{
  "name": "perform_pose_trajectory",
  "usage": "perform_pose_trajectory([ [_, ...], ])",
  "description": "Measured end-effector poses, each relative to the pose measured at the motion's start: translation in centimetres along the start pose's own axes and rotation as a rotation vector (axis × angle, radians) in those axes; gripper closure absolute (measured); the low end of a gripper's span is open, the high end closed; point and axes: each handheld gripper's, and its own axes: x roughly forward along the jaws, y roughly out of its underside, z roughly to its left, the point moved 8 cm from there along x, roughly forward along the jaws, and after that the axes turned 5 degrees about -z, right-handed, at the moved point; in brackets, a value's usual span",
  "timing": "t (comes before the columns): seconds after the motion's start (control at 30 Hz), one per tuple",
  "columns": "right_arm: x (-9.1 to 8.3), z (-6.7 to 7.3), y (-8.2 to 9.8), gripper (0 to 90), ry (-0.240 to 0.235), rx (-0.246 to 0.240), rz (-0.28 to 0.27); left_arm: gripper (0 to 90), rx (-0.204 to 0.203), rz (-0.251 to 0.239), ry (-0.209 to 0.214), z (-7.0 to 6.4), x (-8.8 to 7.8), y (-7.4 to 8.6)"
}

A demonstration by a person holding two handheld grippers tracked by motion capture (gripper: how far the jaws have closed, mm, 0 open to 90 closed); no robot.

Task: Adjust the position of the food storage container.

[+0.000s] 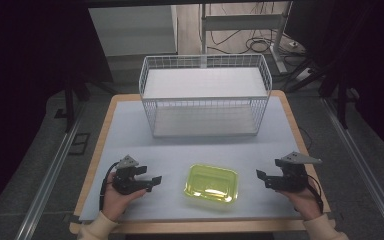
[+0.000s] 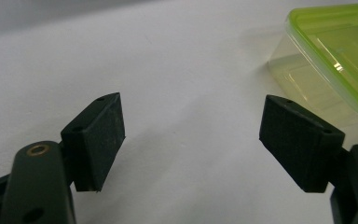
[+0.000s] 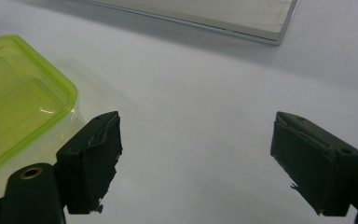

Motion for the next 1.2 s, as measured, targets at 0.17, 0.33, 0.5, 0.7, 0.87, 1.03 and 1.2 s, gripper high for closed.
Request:
perform_pose_trajectory([
  [0.17,0.2,-0.5,0.2,20.8,0.006,-0.01,0.006,21.8,-0.003,0.0,-0.002,0.1,-0.1,0.1],
  [0.33,-0.1,-0.3,0.2,26.9,-0.01,-0.007,0.003,21.9,-0.001,-0.005,0.003,-0.2,-0.3,0.0],
  [0.5,-0.4,-0.1,0.1,34.2,-0.013,-0.019,0.001,21.8,-0.001,-0.006,0.005,-0.3,-0.3,0.0],
  [0.7,-0.7,-0.5,-0.2,78.6,0.023,-0.039,0.003,21.9,-0.006,-0.006,0.004,-0.2,-0.3,0.0],
  [0.87,-1.1,-0.6,-0.5,89.8,-0.008,-0.017,-0.009,21.8,-0.003,-0.005,0.008,-0.2,-0.3,0.0],
  [1.03,-1.6,0.2,-1.0,90.0,-0.052,-0.033,-0.021,21.7,-0.006,-0.002,0.014,-0.3,-0.3,0.0],
  [1.2,-1.6,1.9,-1.2,90.0,-0.115,-0.061,-0.019,21.1,-0.008,0.002,0.007,-0.3,-0.3,0.0],
])
